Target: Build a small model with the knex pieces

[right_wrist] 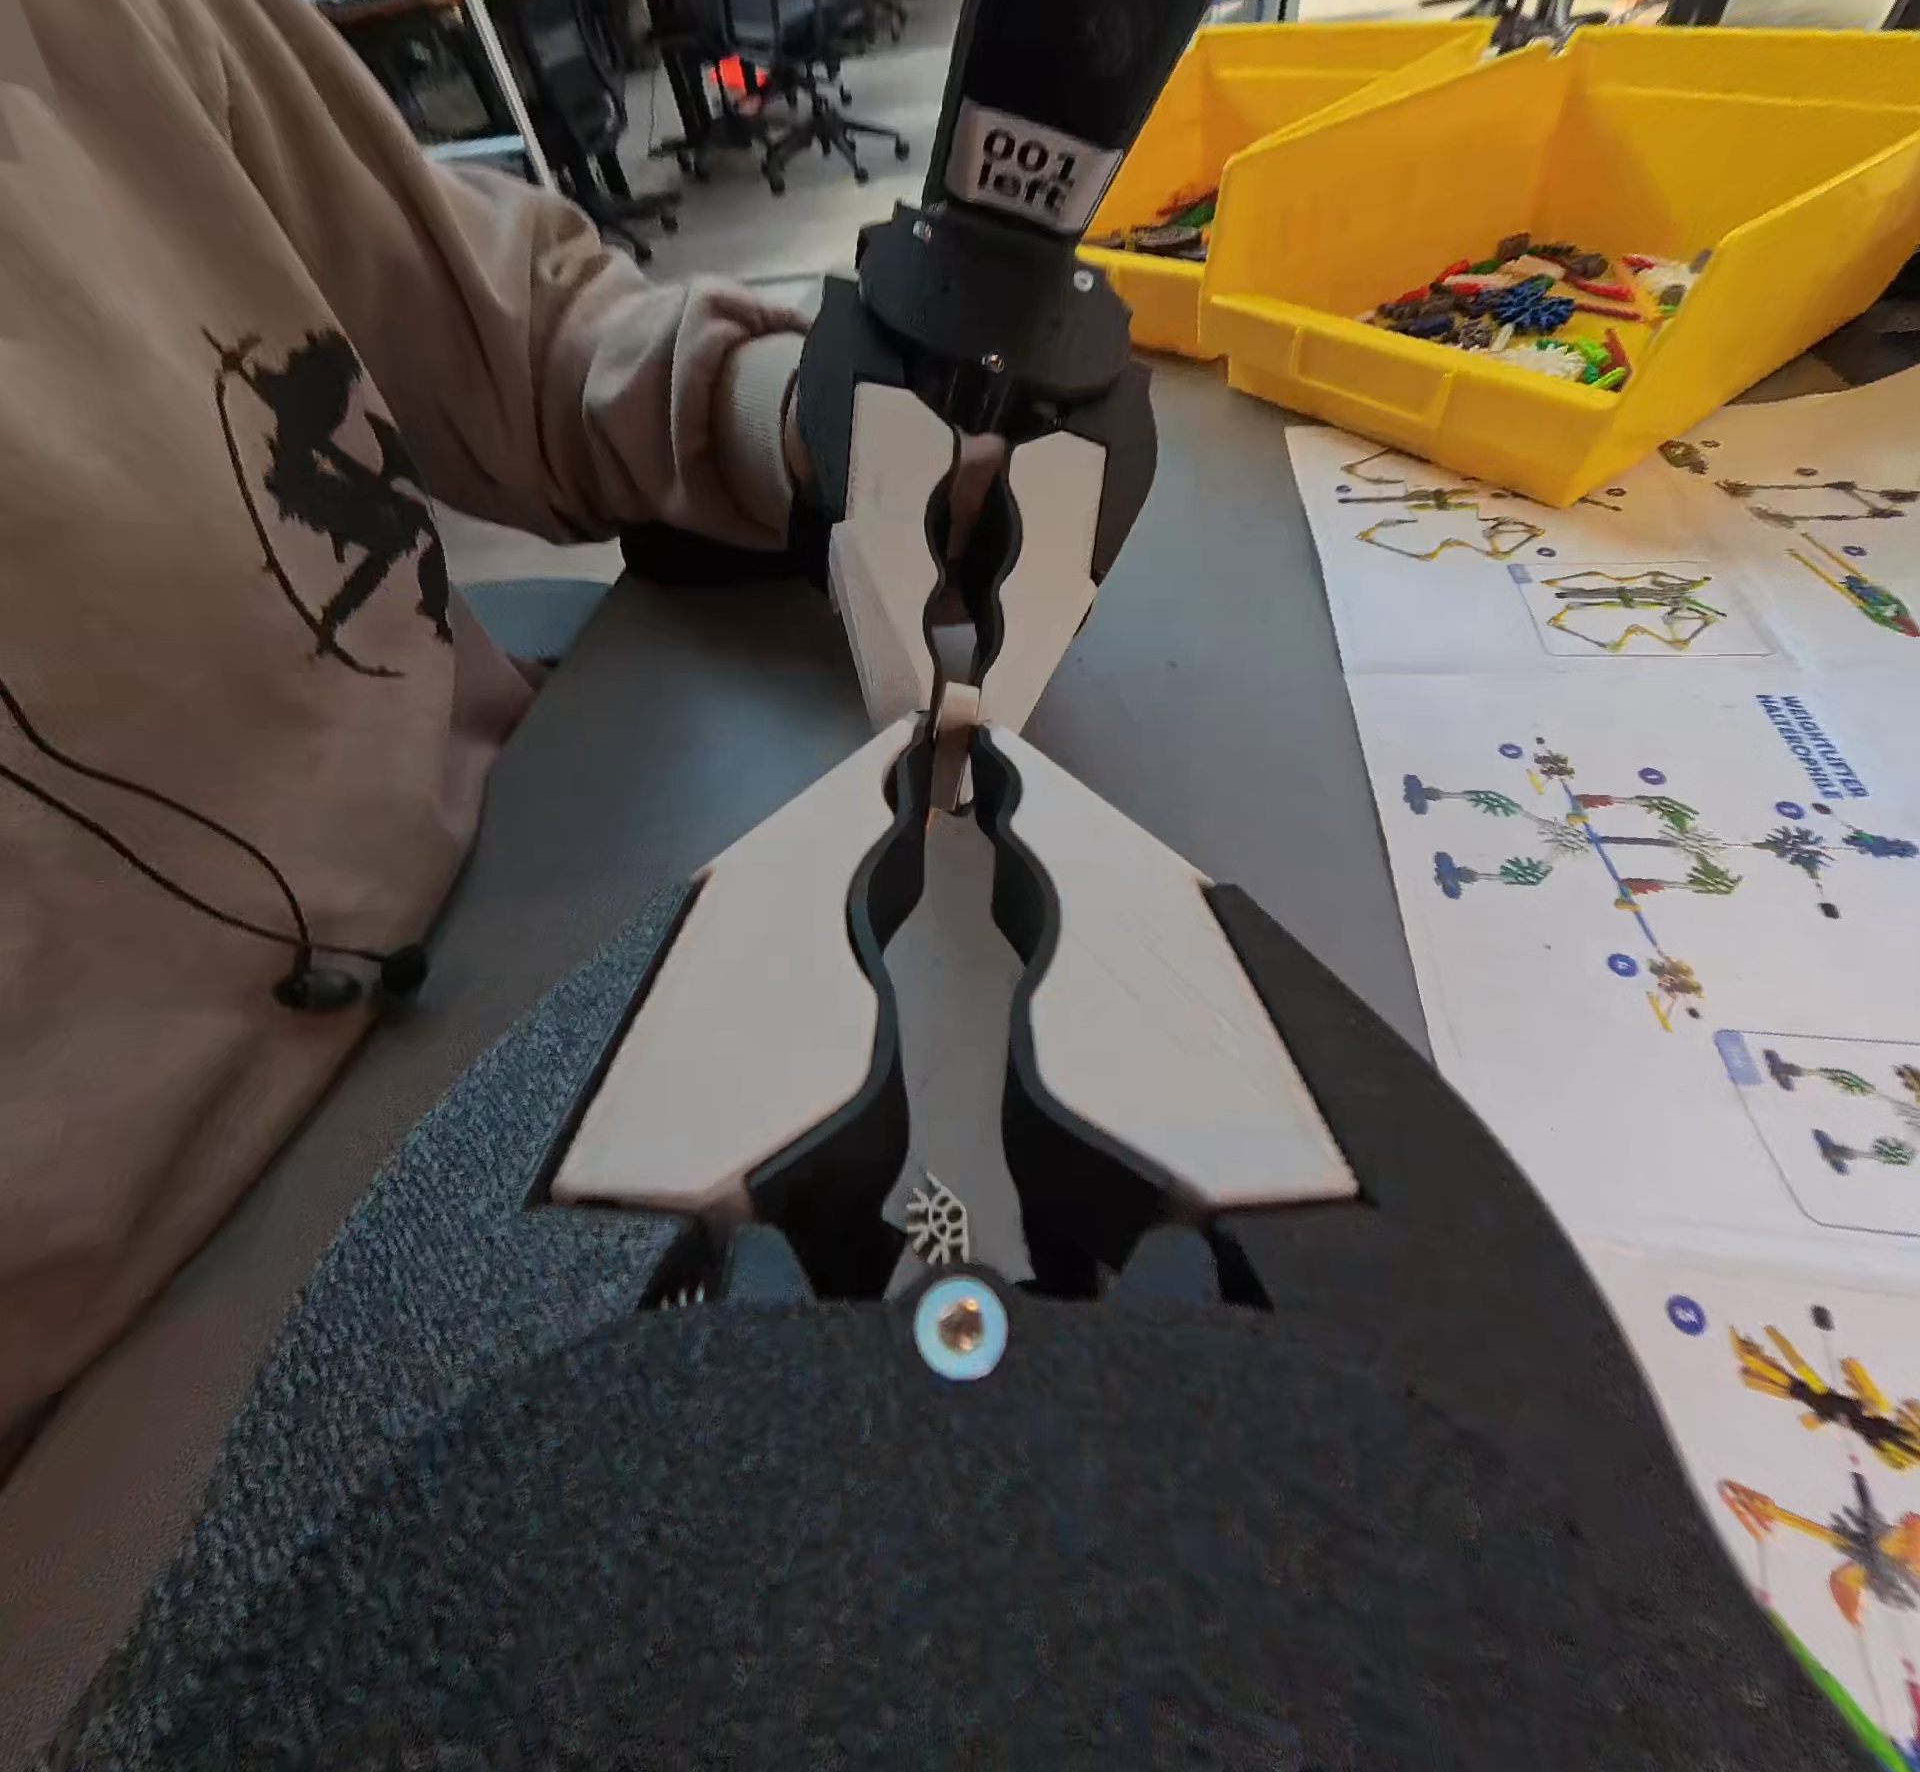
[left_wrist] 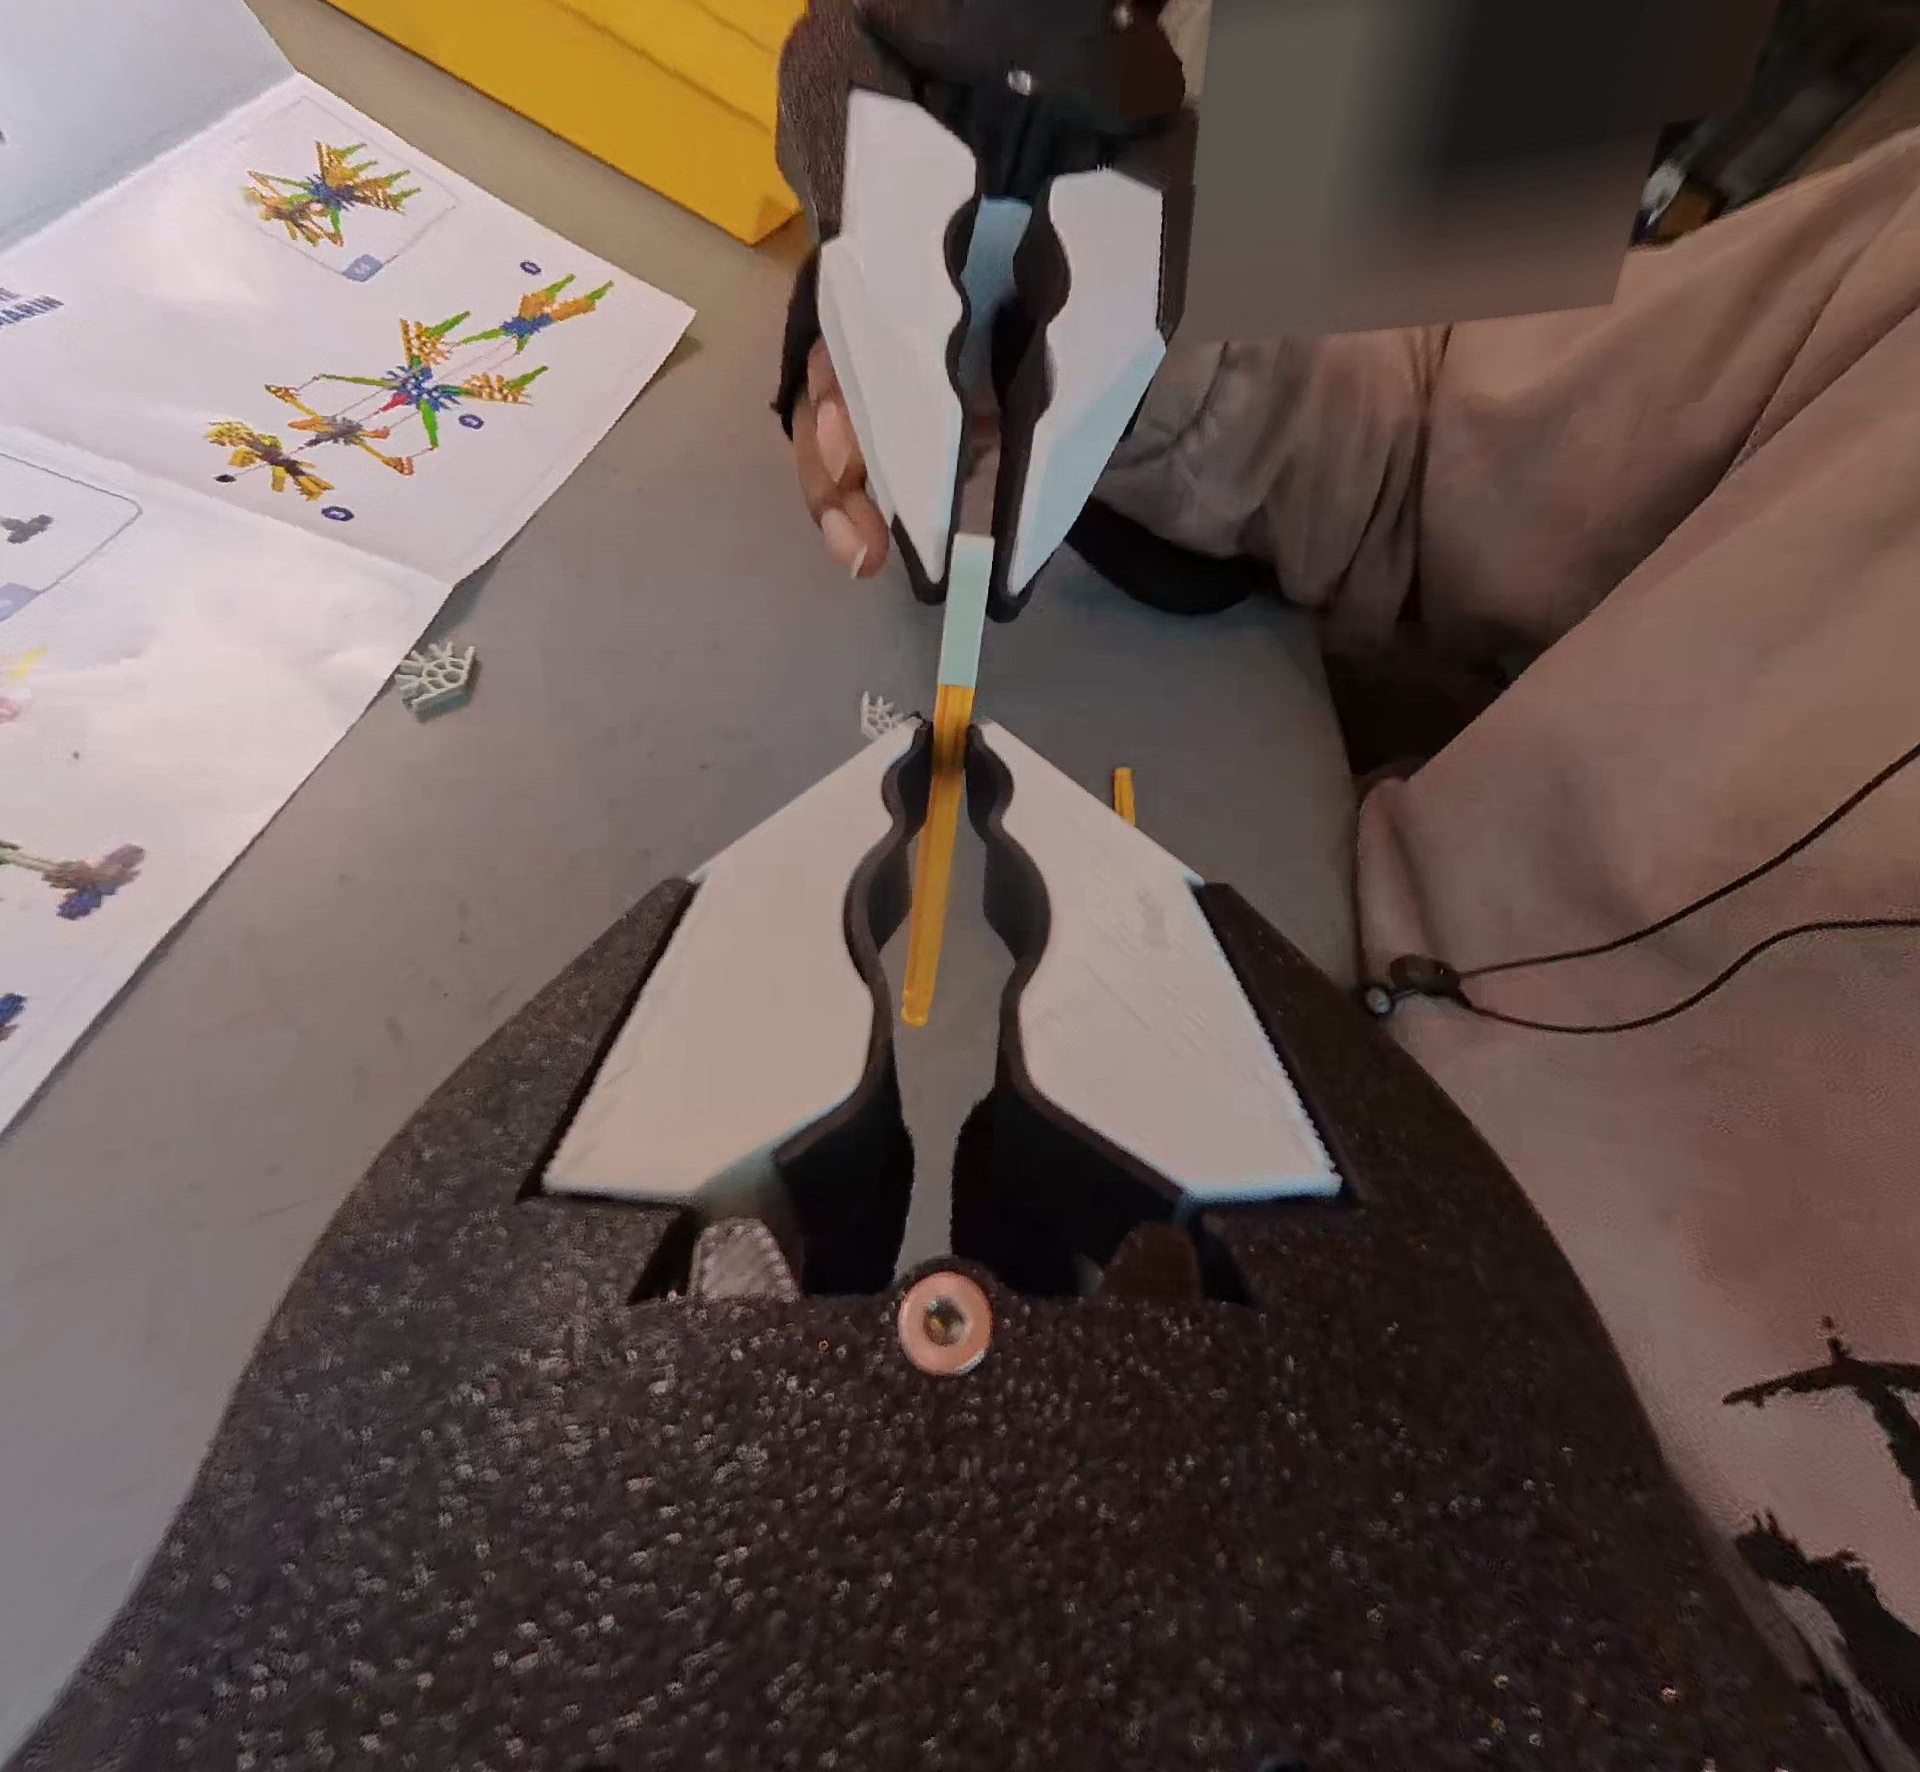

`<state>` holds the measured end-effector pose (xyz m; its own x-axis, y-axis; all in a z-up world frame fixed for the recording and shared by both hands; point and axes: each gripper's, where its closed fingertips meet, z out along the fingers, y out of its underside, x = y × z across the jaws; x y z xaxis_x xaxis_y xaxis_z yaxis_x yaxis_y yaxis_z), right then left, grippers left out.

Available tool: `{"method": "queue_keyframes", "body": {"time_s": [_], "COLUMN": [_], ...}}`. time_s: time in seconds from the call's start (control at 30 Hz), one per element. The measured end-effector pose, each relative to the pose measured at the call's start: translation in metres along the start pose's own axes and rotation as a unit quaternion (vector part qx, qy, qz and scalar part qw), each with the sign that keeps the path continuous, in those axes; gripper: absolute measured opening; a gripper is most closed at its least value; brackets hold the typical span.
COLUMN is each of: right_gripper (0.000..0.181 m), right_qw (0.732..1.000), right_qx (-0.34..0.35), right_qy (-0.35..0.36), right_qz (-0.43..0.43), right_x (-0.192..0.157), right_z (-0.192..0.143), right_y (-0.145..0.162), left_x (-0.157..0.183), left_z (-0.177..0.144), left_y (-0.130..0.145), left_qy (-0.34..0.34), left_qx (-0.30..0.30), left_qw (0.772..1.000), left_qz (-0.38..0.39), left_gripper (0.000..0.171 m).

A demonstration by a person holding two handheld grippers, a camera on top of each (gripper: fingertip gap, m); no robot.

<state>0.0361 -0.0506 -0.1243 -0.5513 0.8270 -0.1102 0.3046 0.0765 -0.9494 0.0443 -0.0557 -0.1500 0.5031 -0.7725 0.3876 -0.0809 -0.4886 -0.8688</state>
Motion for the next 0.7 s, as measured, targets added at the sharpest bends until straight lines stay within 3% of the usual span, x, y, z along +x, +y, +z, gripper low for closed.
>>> {"method": "queue_keyframes", "body": {"time_s": [0.17, 0.3, 0.57, 0.7], "right_gripper": [0.005, 0.005, 0.004, 0.005], "right_qw": [0.986, 0.973, 0.953, 0.939], "right_qx": [-0.143, -0.192, -0.179, -0.170], "right_qy": [-0.022, 0.003, 0.157, 0.211], "right_qz": [-0.082, -0.125, -0.189, -0.213], "right_x": [-0.015, -0.015, 0.011, 0.022], "right_z": [0.002, 0.001, 0.000, 0.001], "right_y": [0.024, 0.033, 0.020, 0.016], "left_x": [0.002, 0.000, -0.025, -0.033], "left_z": [0.010, 0.014, 0.012, 0.010], "left_y": [0.025, 0.032, 0.012, 0.006], "left_qy": [-0.047, -0.063, -0.071, -0.074], "left_qx": [-0.128, -0.169, -0.074, -0.040], "left_qw": [0.985, 0.977, 0.995, 0.995], "left_qz": [0.102, 0.117, -0.019, -0.052], "left_gripper": [0.005, 0.005, 0.006, 0.006]}}
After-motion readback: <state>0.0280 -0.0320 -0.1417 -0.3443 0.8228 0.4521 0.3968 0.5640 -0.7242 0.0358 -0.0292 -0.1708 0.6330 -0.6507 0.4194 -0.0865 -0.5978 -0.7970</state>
